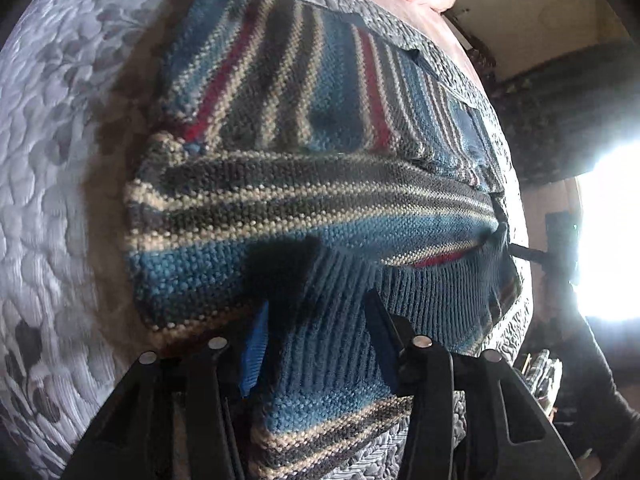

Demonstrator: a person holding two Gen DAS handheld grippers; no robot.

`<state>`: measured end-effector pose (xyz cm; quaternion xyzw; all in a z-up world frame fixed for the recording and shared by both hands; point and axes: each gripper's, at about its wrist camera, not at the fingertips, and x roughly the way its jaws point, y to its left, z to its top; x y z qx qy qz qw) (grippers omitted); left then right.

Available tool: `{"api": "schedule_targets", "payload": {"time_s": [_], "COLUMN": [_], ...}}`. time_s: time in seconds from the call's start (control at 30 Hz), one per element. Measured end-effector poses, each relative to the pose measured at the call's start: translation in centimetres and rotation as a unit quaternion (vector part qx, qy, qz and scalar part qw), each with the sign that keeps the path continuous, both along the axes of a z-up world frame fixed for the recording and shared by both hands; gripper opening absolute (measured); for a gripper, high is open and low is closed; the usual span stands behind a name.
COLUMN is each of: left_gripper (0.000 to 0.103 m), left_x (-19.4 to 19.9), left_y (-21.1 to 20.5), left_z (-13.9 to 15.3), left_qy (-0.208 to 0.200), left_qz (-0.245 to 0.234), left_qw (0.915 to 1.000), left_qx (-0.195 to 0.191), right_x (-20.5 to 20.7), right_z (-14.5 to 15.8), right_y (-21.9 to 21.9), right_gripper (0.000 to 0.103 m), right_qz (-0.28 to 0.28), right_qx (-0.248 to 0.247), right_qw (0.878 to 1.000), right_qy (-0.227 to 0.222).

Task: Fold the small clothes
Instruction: 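Grasp the hem with both grippers and fold it toward the collar, then lay the held ribbed hem down onto the sweater body with both grippers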

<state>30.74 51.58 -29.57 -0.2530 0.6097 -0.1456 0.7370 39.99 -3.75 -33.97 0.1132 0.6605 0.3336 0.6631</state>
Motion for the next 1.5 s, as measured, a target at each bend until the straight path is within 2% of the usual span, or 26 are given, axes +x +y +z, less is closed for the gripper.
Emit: {"api": "schedule_targets", "payload": {"time_s": [0.07,0.17,0.33,0.43,0.53,0.6,0.63,0.8,0.97,1.1,1.23,1.33,1.5], "left_gripper": [0.011,0.01,0.01,0.01,0.01,0.01,0.01,0.009,0.008,0.008,0.008,0.008,0.008], "left_x": [-0.4,-0.9,-1.8,-1.8,-1.2,-0.8,-0.9,-2.4,-2.7,0.1,4.8,8.6,14.4], "left_y": [0.2,-0.1,-0.3,-0.4,-0.1,-0.4,-0.2,0.0,1.8,2.2,2.8,3.5,4.6], "left_z": [0.4,1.1,2.6,2.2,1.0,0.6,0.7,4.1,10.1,13.7,15.2,14.7,11.5], "left_qy": [-0.011,-0.03,-0.063,-0.054,-0.034,-0.03,-0.033,-0.089,-0.164,-0.2,-0.207,-0.199,-0.157], "left_qz": [-0.004,0.0,0.009,0.008,0.016,0.017,0.018,0.029,0.05,0.049,0.042,0.044,0.061], "left_qw": [0.9999,0.9995,0.9977,0.9983,0.999,0.9992,0.999,0.9953,0.9846,0.9783,0.9774,0.9789,0.9854], "left_qx": [-0.004,-0.008,-0.024,-0.02,-0.023,-0.021,-0.022,-0.023,-0.032,-0.021,-0.003,0.012,0.026], "right_x": [-0.3,-0.9,-2.0,-1.6,-1.0,-0.9,-1.0,-2.3,-1.9,1.0,4.8,8.3,13.4], "right_z": [0.2,0.7,1.7,1.2,0.6,0.5,0.7,4.9,9.5,12.2,13.0,12.8,11.3], "right_y": [0.6,1.2,2.1,3.3,4.1,4.7,4.7,3.3,2.1,2.1,2.9,3.9,6.3], "right_gripper": [0.021,0.012,0.016,0.025,0.025,0.02,0.008,0.008,0.007,0.007,0.007,0.007,0.007], "right_qz": [0.008,0.018,0.039,0.045,0.045,0.047,0.048,0.025,-0.01,-0.039,-0.056,-0.064,-0.06], "right_qx": [-0.006,-0.003,0.013,-0.006,-0.014,-0.024,-0.024,0.002,0.029,0.037,0.03,0.022,-0.013], "right_qw": [1.0,1.0,0.998,0.998,0.998,0.998,0.997,0.994,0.986,0.978,0.974,0.974,0.976], "right_qy": [-0.012,-0.024,-0.038,-0.043,-0.038,-0.042,-0.048,-0.104,-0.164,-0.204,-0.219,-0.217,-0.21]}}
